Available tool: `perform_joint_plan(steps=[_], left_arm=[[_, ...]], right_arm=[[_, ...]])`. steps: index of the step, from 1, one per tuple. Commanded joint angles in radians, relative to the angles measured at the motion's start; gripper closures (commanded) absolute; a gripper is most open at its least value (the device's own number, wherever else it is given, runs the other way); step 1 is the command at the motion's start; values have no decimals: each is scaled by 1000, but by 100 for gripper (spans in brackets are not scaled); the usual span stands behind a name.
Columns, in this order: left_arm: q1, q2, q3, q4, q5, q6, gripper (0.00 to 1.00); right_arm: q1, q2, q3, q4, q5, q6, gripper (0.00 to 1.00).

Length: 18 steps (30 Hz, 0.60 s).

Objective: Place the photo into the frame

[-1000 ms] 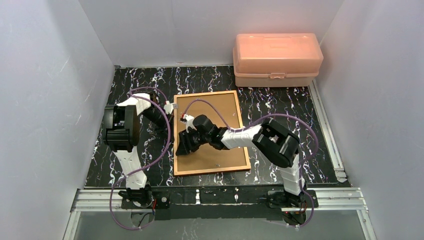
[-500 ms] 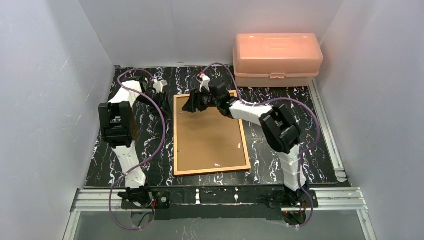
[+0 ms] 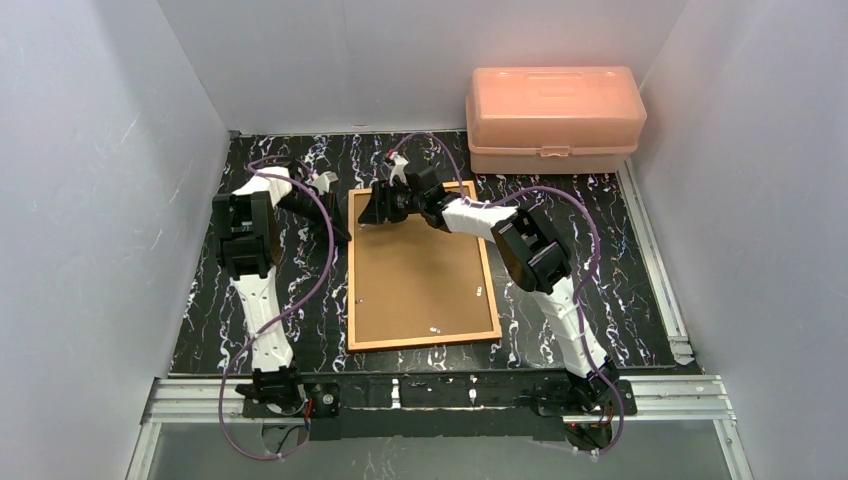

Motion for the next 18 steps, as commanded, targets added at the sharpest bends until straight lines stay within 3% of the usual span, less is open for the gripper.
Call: perform_joint_plan(steps=[1, 18], left_arm=[[-5, -2, 10, 17, 30, -12, 90], [-6, -29, -63, 53, -1, 0, 96]], right_arm=[[3, -1, -20, 89, 11, 73, 34], [42, 111, 79, 34, 22, 116, 37]])
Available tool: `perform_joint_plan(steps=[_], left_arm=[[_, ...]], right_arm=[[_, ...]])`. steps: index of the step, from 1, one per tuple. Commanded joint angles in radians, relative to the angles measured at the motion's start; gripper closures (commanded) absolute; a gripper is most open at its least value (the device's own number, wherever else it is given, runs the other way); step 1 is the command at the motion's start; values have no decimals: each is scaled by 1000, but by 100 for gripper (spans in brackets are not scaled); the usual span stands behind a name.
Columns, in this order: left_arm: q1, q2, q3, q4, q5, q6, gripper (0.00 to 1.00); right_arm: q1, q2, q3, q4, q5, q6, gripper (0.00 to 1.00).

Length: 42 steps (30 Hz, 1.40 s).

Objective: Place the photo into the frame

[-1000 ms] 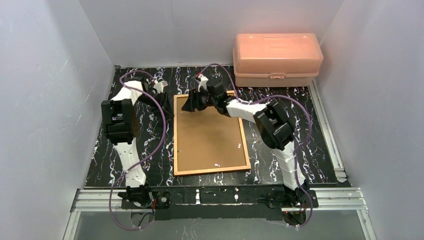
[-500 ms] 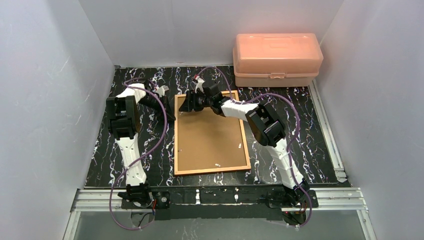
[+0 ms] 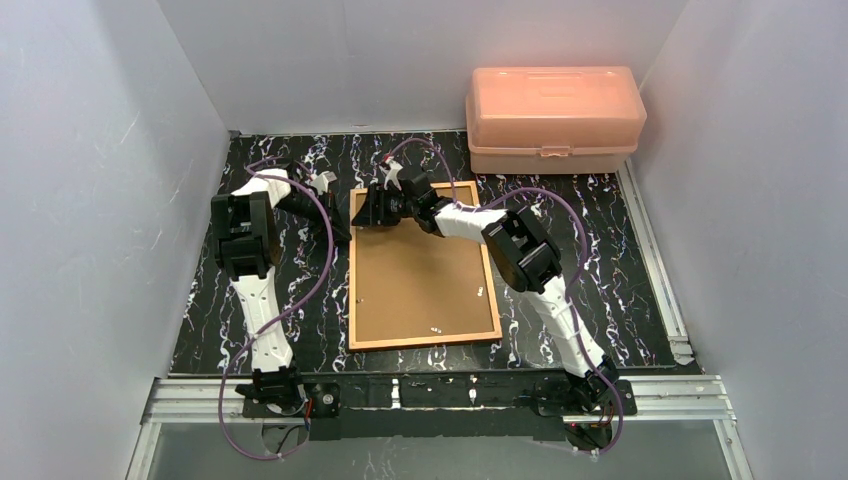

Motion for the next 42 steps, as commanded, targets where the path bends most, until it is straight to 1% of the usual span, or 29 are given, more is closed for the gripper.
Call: perform_joint_plan(steps=[1, 13, 22, 35, 42], left_arm=[[-12, -24, -36, 6, -37, 26, 96], [-13, -23, -40, 10, -29, 31, 97], [-12, -15, -30, 10, -26, 27, 97], [-12, -17, -25, 10, -26, 22, 98], [-12, -22, -18, -2, -28, 24, 98]], right_arm=[[18, 42, 38, -25, 13, 7, 37], [26, 59, 44, -8, 6, 21, 39], [26, 107, 111, -15, -58, 33, 42], [26, 97, 112, -7, -108, 24, 45], [23, 110, 173, -29, -148, 17, 45]])
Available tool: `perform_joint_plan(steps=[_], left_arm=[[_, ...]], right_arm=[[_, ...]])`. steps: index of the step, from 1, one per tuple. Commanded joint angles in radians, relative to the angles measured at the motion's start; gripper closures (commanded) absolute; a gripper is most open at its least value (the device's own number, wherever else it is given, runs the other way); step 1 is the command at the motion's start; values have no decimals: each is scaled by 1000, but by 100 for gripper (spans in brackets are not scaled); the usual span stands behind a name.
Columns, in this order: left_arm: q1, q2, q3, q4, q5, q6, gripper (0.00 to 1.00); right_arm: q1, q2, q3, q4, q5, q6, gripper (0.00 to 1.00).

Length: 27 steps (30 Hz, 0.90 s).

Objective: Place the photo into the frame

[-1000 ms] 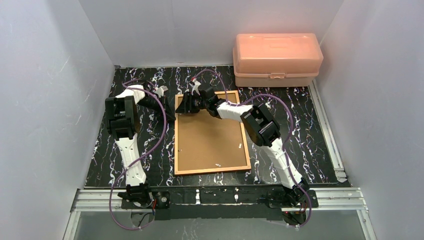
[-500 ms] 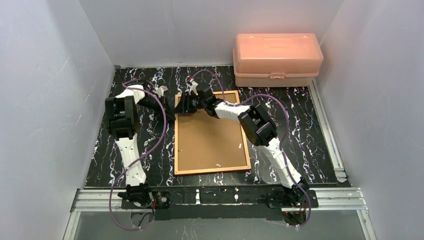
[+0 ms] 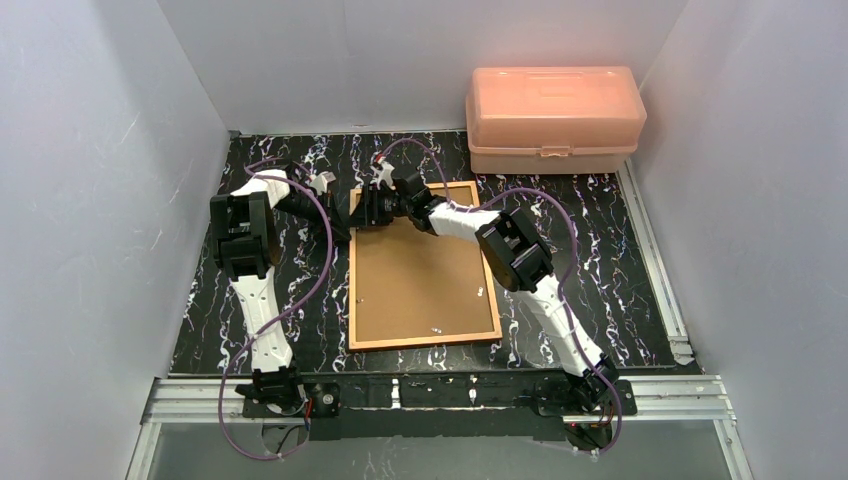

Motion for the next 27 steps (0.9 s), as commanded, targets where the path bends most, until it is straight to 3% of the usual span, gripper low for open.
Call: perform_joint_plan(steps=[1, 8, 13, 16, 17, 18, 19, 23, 27], left_arm=[[-18, -21, -7, -14, -42, 24, 98], [-6, -37, 14, -52, -34, 38, 98], [5, -89, -9, -117, -96, 174, 96], [4, -134, -61, -125, -187, 318, 96], [1, -148, -80, -123, -227, 359, 96], [-1, -159, -102, -121, -261, 396, 96], [-2, -169, -120, -121, -291, 424, 96], [-30, -242, -208, -95, -332, 480, 96], [-108, -299, -279, -74, -344, 490, 96]], right_arm=[[10, 29, 66, -32, -81, -8, 45], [-3, -11, 98, -47, -48, -34, 39], [-45, -126, 76, -86, 9, -62, 33], [-86, -267, -86, -92, 74, -78, 26], [-99, -324, -147, -111, 140, -100, 20], [-116, -374, -194, -161, 207, -129, 7], [-130, -426, -248, -209, 270, -167, 2], [-180, -621, -470, -331, 579, -236, 1], [-251, -737, -663, -333, 679, -190, 1]])
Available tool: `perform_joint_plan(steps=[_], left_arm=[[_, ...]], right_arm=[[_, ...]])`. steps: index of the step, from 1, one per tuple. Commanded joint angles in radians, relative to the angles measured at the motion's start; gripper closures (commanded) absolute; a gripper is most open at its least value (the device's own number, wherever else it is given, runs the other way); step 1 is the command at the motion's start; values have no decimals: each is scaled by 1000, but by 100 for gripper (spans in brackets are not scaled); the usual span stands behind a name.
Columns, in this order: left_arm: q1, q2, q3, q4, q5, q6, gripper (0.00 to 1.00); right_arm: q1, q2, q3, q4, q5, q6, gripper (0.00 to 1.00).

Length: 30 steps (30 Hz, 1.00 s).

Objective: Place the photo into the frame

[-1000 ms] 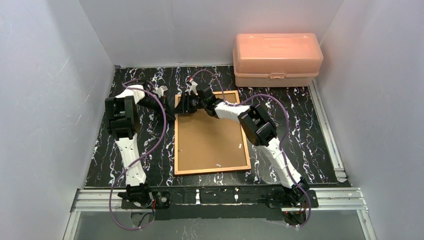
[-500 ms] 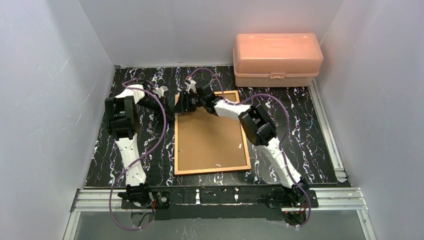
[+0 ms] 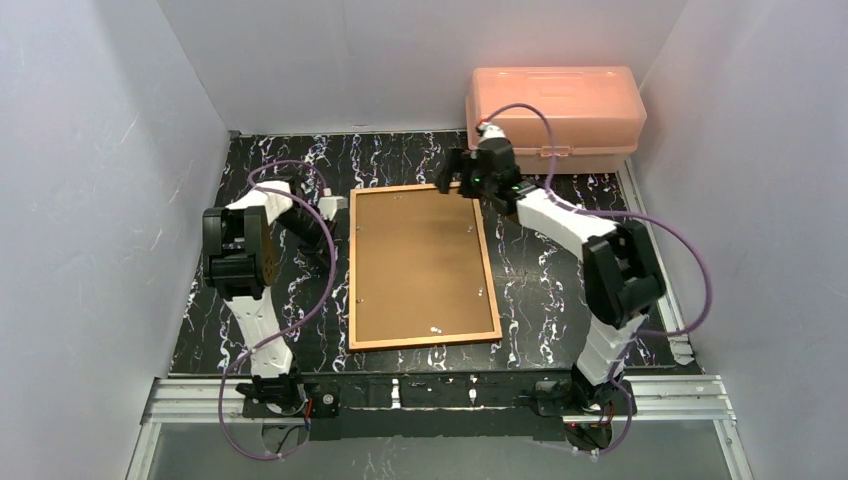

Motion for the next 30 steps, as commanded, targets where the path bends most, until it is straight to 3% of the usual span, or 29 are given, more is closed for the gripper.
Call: perform_joint_plan(steps=[1, 7, 16, 30], left_arm=[[-98, -97, -61, 0, -48, 74, 96], [-161, -127, -105, 19, -72, 72, 96], [-173, -207, -190, 10, -80, 139, 97], [-196, -214, -213, -35, -47, 183, 98]], right_arm=[[-55, -91, -186, -64, 215, -6, 1], [-79, -17, -178, -93, 198, -19, 1], [-83, 144, -62, 11, -46, 42, 1], [80, 456, 458, -147, -196, 9, 1]])
